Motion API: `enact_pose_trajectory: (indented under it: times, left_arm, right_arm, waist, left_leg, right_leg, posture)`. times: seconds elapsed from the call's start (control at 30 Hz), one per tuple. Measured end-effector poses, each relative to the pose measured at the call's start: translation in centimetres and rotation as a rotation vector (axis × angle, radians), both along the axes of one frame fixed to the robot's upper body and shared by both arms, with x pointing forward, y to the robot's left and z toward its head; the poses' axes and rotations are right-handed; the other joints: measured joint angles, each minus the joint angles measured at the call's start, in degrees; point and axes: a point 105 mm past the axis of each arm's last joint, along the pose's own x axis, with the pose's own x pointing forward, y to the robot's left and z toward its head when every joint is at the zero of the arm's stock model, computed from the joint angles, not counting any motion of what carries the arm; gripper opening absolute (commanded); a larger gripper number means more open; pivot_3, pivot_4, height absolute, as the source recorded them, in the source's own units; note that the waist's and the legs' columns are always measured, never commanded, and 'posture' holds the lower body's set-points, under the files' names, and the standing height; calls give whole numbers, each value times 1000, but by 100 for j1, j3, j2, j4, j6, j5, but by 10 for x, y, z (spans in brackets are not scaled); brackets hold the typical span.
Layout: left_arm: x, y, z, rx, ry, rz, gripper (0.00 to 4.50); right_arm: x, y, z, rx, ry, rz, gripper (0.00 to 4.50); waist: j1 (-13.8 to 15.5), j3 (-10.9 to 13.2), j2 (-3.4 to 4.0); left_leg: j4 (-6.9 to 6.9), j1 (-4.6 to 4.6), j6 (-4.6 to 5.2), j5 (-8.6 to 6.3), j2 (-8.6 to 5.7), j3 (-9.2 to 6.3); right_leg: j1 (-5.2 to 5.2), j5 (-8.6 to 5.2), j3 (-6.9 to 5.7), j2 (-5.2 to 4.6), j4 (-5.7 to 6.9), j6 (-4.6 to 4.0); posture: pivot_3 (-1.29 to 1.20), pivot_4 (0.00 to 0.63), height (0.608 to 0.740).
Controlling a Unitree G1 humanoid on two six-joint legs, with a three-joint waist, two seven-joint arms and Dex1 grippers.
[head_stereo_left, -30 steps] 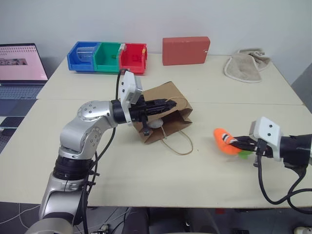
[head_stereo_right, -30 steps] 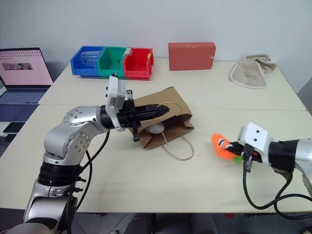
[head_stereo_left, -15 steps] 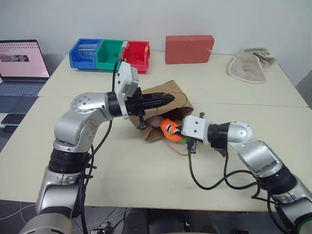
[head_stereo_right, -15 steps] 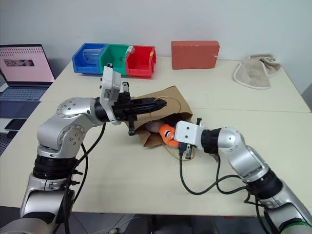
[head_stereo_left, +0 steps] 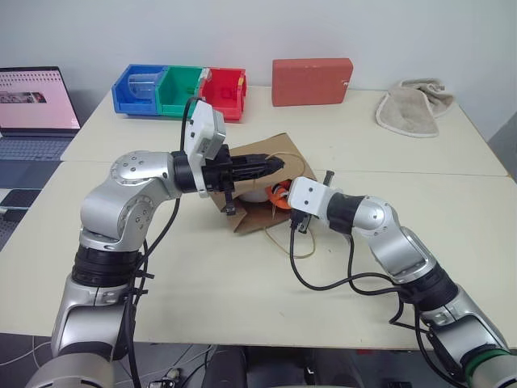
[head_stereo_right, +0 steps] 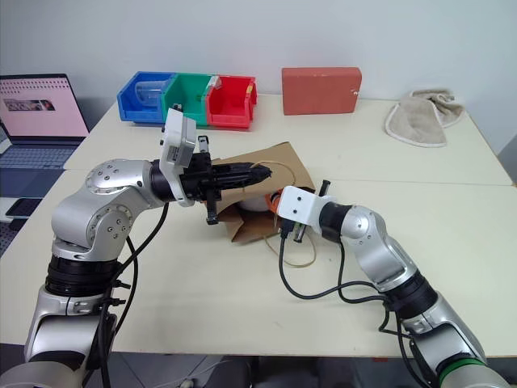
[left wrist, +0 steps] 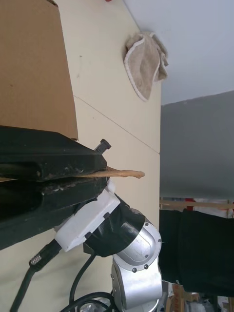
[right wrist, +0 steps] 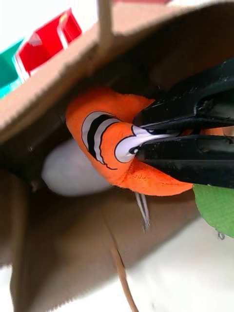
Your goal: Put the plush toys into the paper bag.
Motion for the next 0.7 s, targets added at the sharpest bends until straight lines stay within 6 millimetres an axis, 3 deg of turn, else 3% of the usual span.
enact_pose_trajectory:
  times: [0.43, 0.53, 0.7]
  left_arm:
    - [2, 1, 14, -48, -5, -4, 0]
    - [3, 1, 13, -48, -2, -3, 0]
    - [3, 1, 13, -50, 0, -2, 0]
  right_arm:
    - [22, 8, -28, -101, -102, -69, 19]
    - [21, 13, -29, -84, -90, -62, 786]
    - [19, 14, -27, -65, -69, -45, 2576]
  waist:
    - [-13, 0, 0]
    - [-16, 0, 0]
    - [-16, 0, 0]
  left_leg:
    - [-3, 0, 0, 0, 0, 0]
    - [-3, 0, 0, 0, 0, 0]
    - [-3, 0, 0, 0, 0, 0]
  right_leg:
    - [-2, 1, 1, 0, 2, -1]
    - [-3, 1, 1, 1, 2, -1]
    - [-2, 1, 1, 1, 2, -1]
  posture:
    - [0, 150, 740]
    - [0, 150, 740]
    - [0, 150, 740]
